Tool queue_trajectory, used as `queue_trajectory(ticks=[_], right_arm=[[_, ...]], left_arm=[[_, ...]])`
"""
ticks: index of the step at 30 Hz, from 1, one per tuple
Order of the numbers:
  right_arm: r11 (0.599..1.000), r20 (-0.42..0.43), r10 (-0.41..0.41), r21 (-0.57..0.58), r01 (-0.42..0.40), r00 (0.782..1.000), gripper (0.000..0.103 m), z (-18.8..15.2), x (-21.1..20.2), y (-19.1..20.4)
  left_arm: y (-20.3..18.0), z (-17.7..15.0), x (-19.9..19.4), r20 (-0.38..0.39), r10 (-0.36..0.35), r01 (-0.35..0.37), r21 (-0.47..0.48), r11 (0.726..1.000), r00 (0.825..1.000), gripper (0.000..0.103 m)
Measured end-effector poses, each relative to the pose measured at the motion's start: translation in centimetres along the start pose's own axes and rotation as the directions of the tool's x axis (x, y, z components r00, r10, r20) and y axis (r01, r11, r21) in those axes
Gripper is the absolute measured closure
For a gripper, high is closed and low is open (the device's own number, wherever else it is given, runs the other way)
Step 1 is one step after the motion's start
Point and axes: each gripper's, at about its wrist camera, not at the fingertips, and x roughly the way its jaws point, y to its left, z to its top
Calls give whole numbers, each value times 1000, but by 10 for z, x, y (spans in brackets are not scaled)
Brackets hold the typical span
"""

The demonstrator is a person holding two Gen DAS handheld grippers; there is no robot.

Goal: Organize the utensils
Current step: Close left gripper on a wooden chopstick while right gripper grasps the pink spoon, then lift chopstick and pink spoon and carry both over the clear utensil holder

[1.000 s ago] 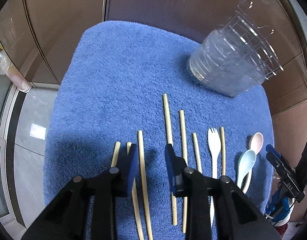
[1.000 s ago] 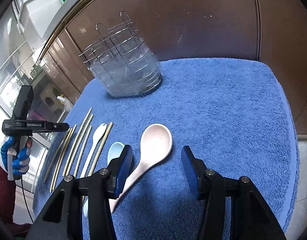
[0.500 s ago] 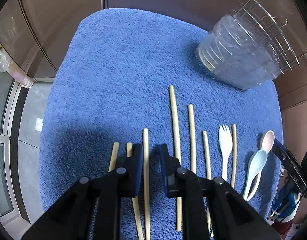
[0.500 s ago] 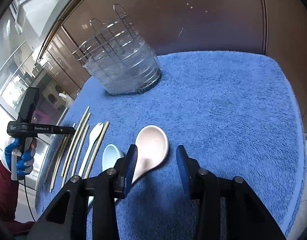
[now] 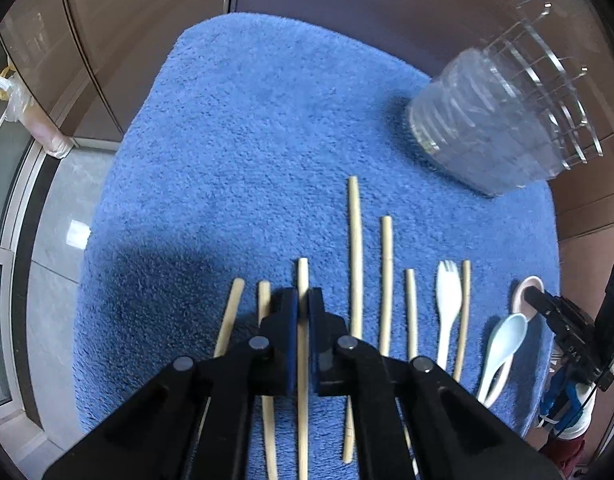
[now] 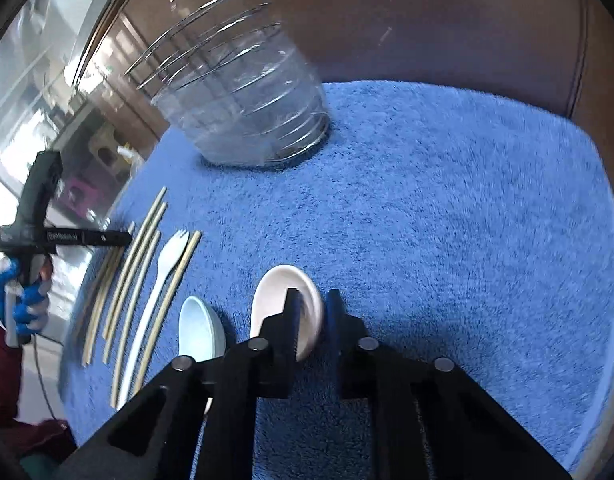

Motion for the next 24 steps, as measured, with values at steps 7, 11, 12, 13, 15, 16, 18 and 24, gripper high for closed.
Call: queue_trajectory(ticks=[7, 11, 12, 13, 15, 16, 18, 24], right_arm=[[990, 92, -117, -69, 123, 989, 96, -13, -35, 30], [980, 159, -165, -84, 180, 973, 97, -22, -66, 39], [977, 178, -177, -85, 194, 968, 97, -25, -75, 43], [975, 198, -186, -85, 206, 962, 97, -28, -84, 46], [967, 236, -213, -86, 239, 948, 97, -33, -100, 51], [965, 256, -223, -82, 251, 941, 97, -35, -107, 56], [960, 291, -235, -78, 268, 927, 97, -38, -121, 64], [941, 409, -280, -59, 332, 868, 97, -32, -162, 94]], left_arm=[[-11, -29, -54, 180, -50, 41, 53, 998, 982, 98], [-19, -49, -99, 304, -67, 44, 83, 996, 950, 98], [-21, -46, -111, 332, -82, 55, 89, 994, 940, 98], [-22, -51, -122, 359, -89, 58, 97, 994, 929, 98], [-25, -60, -146, 413, -103, 63, 111, 992, 905, 98], [-27, -63, -155, 432, -113, 69, 116, 991, 895, 98], [-29, -65, -174, 470, -129, 78, 125, 989, 873, 98], [-50, -63, -232, 590, -176, 119, 134, 984, 788, 98]])
